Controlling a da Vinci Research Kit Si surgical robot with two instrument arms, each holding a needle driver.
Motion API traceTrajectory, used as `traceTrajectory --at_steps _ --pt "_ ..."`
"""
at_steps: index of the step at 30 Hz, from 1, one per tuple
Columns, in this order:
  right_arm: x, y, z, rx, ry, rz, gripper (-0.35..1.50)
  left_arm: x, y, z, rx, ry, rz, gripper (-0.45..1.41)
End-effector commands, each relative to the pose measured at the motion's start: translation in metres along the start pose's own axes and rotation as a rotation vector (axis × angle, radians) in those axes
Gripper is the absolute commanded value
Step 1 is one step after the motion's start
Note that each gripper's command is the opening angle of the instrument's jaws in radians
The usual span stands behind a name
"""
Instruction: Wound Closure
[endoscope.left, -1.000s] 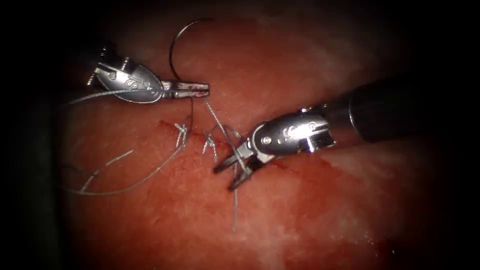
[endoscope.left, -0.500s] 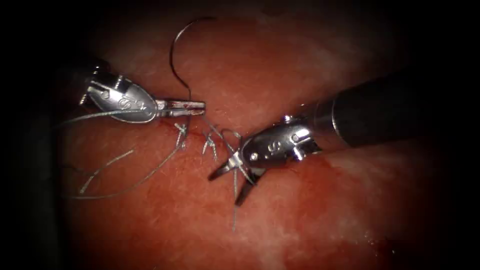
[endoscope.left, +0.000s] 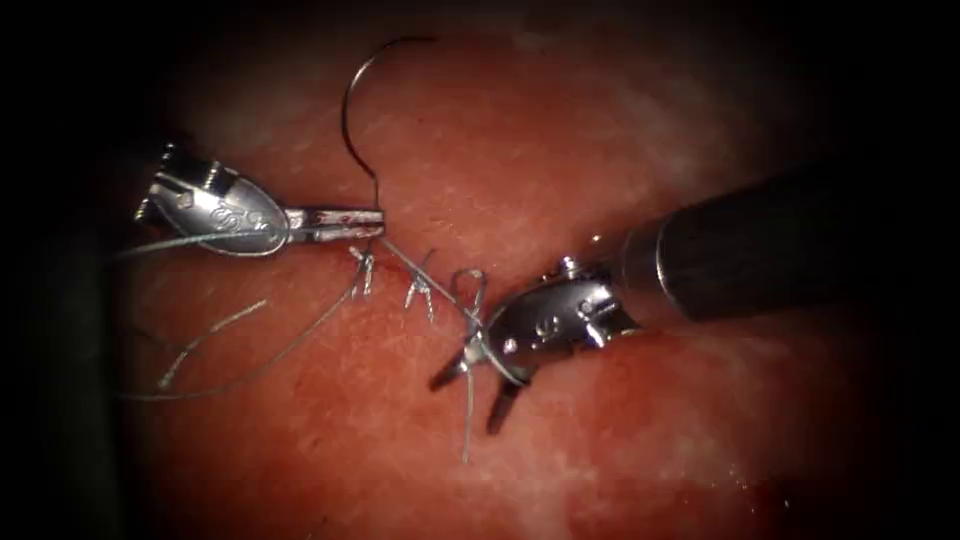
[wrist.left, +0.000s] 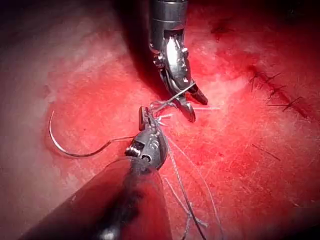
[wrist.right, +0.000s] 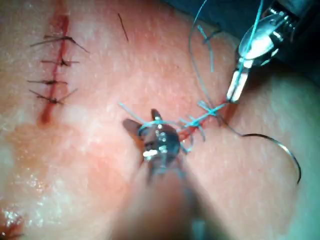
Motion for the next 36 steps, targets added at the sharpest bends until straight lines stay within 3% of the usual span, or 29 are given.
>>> traceTrajectory --at_steps 1,4,5,6,7,8,9,13,20,23,25,26,31,36 --pt "0.0002 0.0002 0.0021 0.008 -0.016 -0.013 0.75 -0.0003 0.0013 0.0004 -0.003 0.000 -0.005 -0.45" --pt "-0.0003 0.0003 0.0023 0.002 -0.053 -0.020 0.70 -0.0003 0.0015 0.0003 -0.003 -0.001 -0.010 -0.45" --pt "-0.0004 0.0003 0.0022 0.002 -0.052 -0.020 0.60 -0.0003 0.0016 0.0002 -0.003 -0.001 -0.010 -0.45" --pt "-0.0005 0.0003 0.0020 0.006 -0.060 -0.019 0.35 -0.0003 0.0017 0.0001 -0.003 -0.001 -0.009 -0.45" --pt "-0.0006 0.0003 0.0019 0.013 -0.076 -0.018 -0.13 -0.0003 0.0018 0.0000 -0.003 -0.001 -0.009 -0.45" --pt "-0.0006 0.0003 0.0019 0.013 -0.076 -0.018 -0.13 -0.0003 0.0018 0.0000 -0.003 -0.001 -0.009 -0.45" --pt "-0.0007 0.0004 0.0017 0.018 -0.084 -0.014 -0.35 -0.0003 0.0021 -0.0002 -0.003 -0.002 -0.014 -0.45" --pt "-0.0006 0.0007 0.0009 -0.038 -0.035 -0.022 -0.35 -0.0001 0.0034 -0.0008 0.001 -0.005 -0.015 -0.45" --pt "0.0001 0.0009 -0.0014 -0.195 0.185 0.159 -0.35 0.0009 0.0110 -0.0032 -0.011 -0.001 -0.015 -0.45" --pt "0.0002 0.0008 -0.0017 -0.220 0.238 0.211 -0.35 0.0012 0.0130 -0.0039 -0.028 -0.010 -0.016 -0.45" --pt "0.0002 0.0007 -0.0024 -0.270 0.346 0.327 -0.35 0.0017 0.0160 -0.0053 -0.045 -0.017 -0.018 -0.45" --pt "0.0002 0.0007 -0.0024 -0.270 0.346 0.327 -0.35 0.0017 0.0160 -0.0053 -0.045 -0.017 -0.018 -0.45" --pt "-0.0008 0.0010 -0.0045 -0.377 0.510 0.618 -0.35 0.0043 0.0225 -0.0076 -0.085 -0.021 -0.004 -0.45" --pt "-0.0027 0.0012 -0.0066 -0.424 0.549 0.805 -0.35 0.0066 0.0249 -0.0087 -0.094 -0.015 -0.008 -0.45"
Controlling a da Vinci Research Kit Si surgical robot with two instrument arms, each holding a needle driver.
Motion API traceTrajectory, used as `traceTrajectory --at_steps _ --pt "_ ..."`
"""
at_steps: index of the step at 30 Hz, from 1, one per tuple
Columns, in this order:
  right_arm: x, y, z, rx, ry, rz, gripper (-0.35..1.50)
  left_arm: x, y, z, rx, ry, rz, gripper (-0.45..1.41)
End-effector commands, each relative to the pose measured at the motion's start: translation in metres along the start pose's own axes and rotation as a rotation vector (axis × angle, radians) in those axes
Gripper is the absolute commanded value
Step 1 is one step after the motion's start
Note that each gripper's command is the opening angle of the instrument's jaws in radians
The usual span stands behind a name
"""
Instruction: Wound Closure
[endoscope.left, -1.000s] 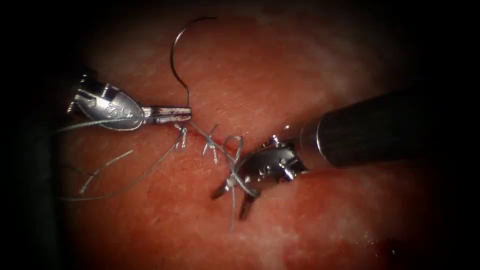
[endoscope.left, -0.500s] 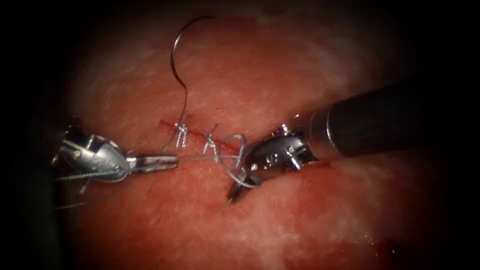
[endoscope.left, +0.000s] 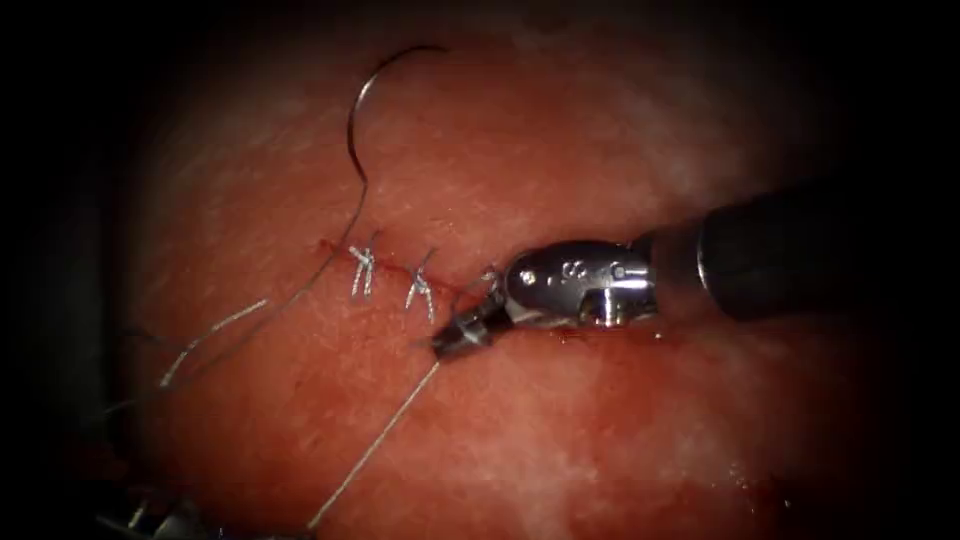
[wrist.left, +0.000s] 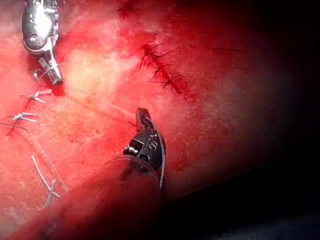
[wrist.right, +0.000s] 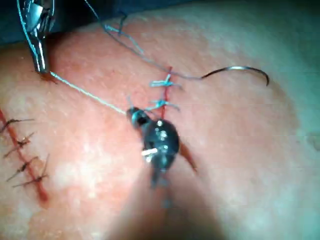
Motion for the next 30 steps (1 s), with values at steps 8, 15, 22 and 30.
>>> traceTrajectory --at_steps 8,15,22,30 --pt "-0.0008 0.0026 -0.0017 -0.058 0.004 0.082 -0.35 0.0017 0.0045 -0.0004 -0.006 0.008 -0.007 -0.45" --pt "-0.0011 0.0034 -0.0023 -0.070 -0.051 0.062 -0.35 0.0019 0.0084 -0.0020 -0.017 0.004 -0.024 -0.45" --pt "-0.0013 0.0043 -0.0033 -0.114 -0.123 0.019 -0.35 0.0020 0.0104 -0.0036 -0.024 0.008 -0.035 -0.45" --pt "-0.0017 0.0049 -0.0034 -0.201 -0.030 0.065 -0.35 0.0026 0.0124 -0.0037 -0.021 0.010 -0.037 -0.45"
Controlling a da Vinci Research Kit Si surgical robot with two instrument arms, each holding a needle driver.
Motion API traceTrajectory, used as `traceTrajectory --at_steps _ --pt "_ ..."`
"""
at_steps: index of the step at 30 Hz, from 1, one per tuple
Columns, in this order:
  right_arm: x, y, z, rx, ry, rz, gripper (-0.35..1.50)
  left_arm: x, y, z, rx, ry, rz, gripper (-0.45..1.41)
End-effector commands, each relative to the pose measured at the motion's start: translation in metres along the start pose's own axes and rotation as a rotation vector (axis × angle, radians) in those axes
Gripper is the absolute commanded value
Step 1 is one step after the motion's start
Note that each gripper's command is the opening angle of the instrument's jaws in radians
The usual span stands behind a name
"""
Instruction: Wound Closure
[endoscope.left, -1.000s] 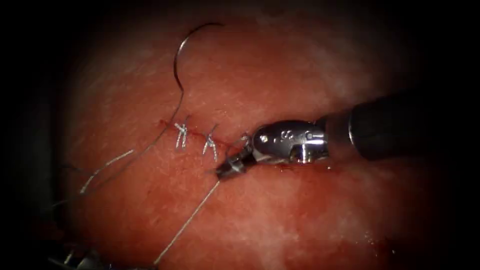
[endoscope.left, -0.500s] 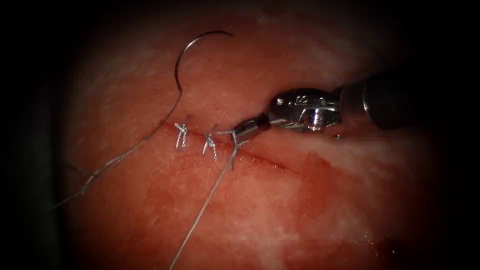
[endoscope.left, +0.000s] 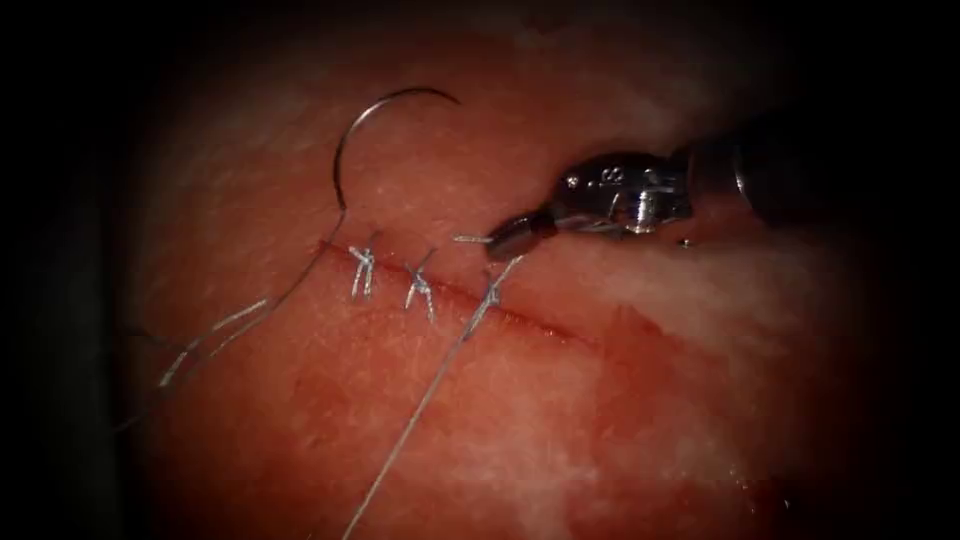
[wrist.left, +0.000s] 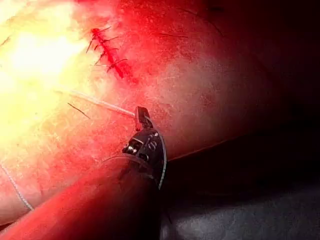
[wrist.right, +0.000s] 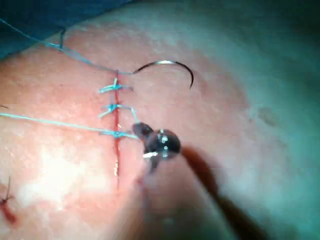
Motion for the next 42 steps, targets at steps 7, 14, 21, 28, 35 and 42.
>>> traceTrajectory --at_steps 7,14,21,28,35,42 --pt "-0.0010 0.0013 0.0010 -0.083 0.064 0.017 -0.35 -0.0004 0.0049 -0.0003 -0.012 -0.001 -0.013 -0.45" --pt "-0.0022 0.0040 0.0006 -0.207 0.080 0.039 -0.35 -0.0021 0.0066 -0.0015 -0.027 -0.008 -0.010 -0.45" --pt "-0.0034 0.0044 0.0015 -0.230 0.081 0.057 -0.35 -0.0030 0.0066 -0.0015 -0.031 -0.008 -0.010 -0.45" --pt "-0.0039 0.0038 0.0020 -0.194 0.145 0.266 -0.35 -0.0023 0.0059 -0.0018 -0.040 -0.007 -0.018 -0.45" --pt "-0.0038 0.0020 0.0008 -0.185 0.253 0.249 1.26 0.0045 -0.0020 -0.0039 0.023 0.034 -0.008 -0.45" --pt "-0.0058 -0.0006 -0.0041 -0.321 0.360 0.198 1.33 0.0118 -0.0103 -0.0048 0.078 0.061 0.079 -0.45"
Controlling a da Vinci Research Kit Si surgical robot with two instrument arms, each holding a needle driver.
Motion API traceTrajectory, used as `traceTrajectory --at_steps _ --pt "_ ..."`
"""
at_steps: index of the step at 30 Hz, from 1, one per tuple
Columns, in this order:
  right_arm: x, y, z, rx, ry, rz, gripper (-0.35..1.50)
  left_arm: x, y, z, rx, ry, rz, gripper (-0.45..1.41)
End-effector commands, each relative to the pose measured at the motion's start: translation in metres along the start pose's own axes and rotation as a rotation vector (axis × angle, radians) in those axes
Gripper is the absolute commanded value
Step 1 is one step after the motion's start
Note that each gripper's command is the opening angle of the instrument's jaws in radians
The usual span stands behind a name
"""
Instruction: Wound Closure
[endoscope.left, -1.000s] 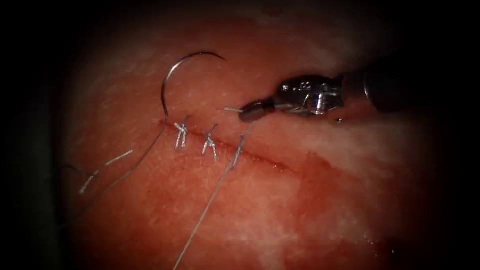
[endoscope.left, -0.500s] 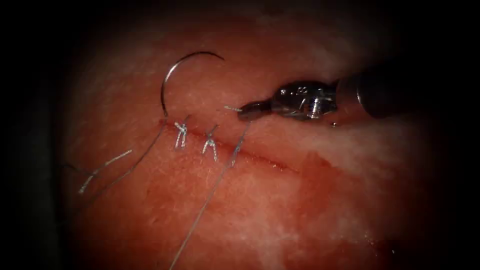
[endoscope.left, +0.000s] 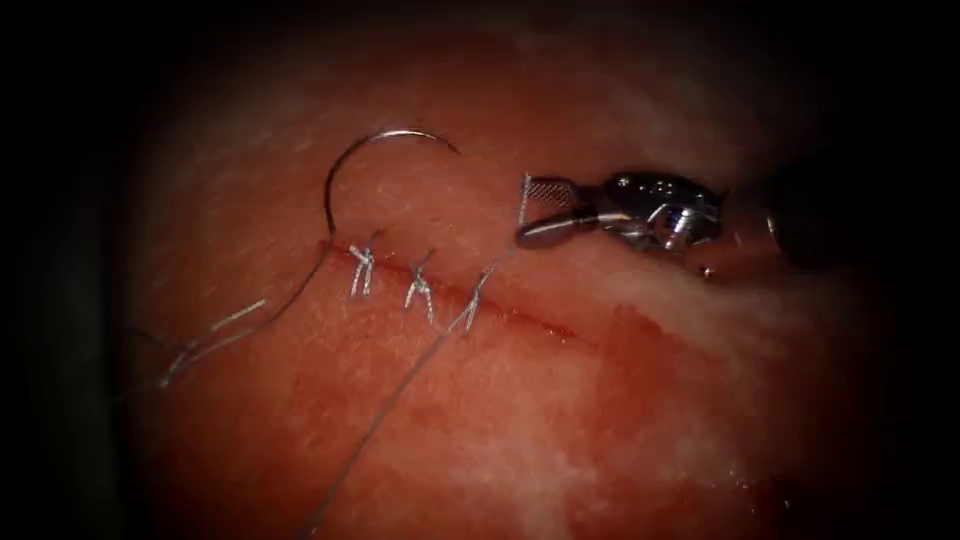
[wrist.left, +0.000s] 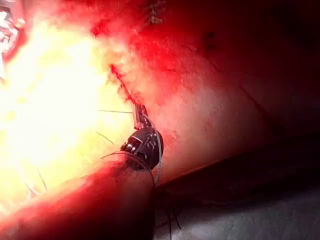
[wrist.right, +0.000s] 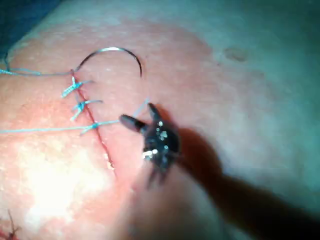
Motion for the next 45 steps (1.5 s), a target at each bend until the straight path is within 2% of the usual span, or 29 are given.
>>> traceTrajectory --at_steps 1,2,3,5,9,10,12,13,14,16,21,24,28,30,33,37,45 --pt "-0.0014 -0.0008 -0.0003 -0.010 0.002 0.012 1.33 0.0001 0.0015 0.0002 -0.004 -0.004 -0.008 -0.45" --pt "-0.0024 -0.0015 -0.0026 -0.057 0.008 0.026 1.38 0.0020 -0.0010 0.0014 -0.015 0.013 0.024 -0.45" --pt "-0.0024 -0.0015 -0.0026 -0.057 0.008 0.026 1.38 0.0020 -0.0010 0.0014 -0.015 0.013 0.024 -0.45" --pt "-0.0030 -0.0017 -0.0048 -0.085 0.005 0.034 1.30 0.0034 -0.0028 0.0029 -0.031 0.042 0.035 -0.45" --pt "-0.0036 -0.0015 -0.0076 -0.180 0.002 0.035 1.33 0.0049 -0.0048 0.0050 -0.055 0.098 0.041 -0.45" --pt "-0.0038 -0.0018 -0.0078 -0.174 0.007 0.038 1.33 0.0052 -0.0052 0.0055 -0.057 0.119 0.038 -0.45" --pt "-0.0042 -0.0033 -0.0076 -0.146 0.054 0.026 1.21 0.0051 -0.0070 0.0071 -0.049 0.174 0.035 -0.45" --pt "-0.0042 -0.0039 -0.0074 -0.136 0.065 0.016 1.06 0.0050 -0.0076 0.0076 -0.047 0.184 0.033 -0.45" --pt "-0.0042 -0.0047 -0.0070 -0.127 0.065 0.005 0.84 0.0046 -0.0084 0.0082 -0.044 0.198 0.029 -0.45" --pt "-0.0037 -0.0065 -0.0058 -0.112 0.076 -0.024 0.66 0.0040 -0.0095 0.0091 -0.045 0.215 0.025 -0.45" --pt "-0.0008 -0.0107 -0.0004 -0.069 0.164 -0.094 0.64 0.0008 -0.0134 0.0114 -0.065 0.266 0.016 -0.45" --pt "0.0006 -0.0128 0.0033 -0.041 0.197 -0.127 0.47 -0.0012 -0.0149 0.0119 -0.078 0.285 0.011 -0.45" --pt "0.0012 -0.0149 0.0076 0.002 0.210 -0.148 0.39 -0.0011 -0.0156 0.0121 -0.111 0.334 -0.019 -0.45" --pt "0.0014 -0.0154 0.0085 0.020 0.213 -0.151 0.34 -0.0006 -0.0159 0.0119 -0.120 0.348 -0.022 -0.45" --pt "0.0019 -0.0161 0.0096 0.049 0.218 -0.160 0.14 0.0004 -0.0164 0.0117 -0.141 0.383 -0.026 -0.45" --pt "0.0025 -0.0166 0.0104 0.059 0.230 -0.159 0.07 0.0012 -0.0169 0.0117 -0.160 0.417 -0.030 -0.45" --pt "0.0023 -0.0189 0.0116 0.098 0.236 -0.168 0.05 0.0015 -0.0192 0.0126 -0.184 0.467 -0.042 -0.45"
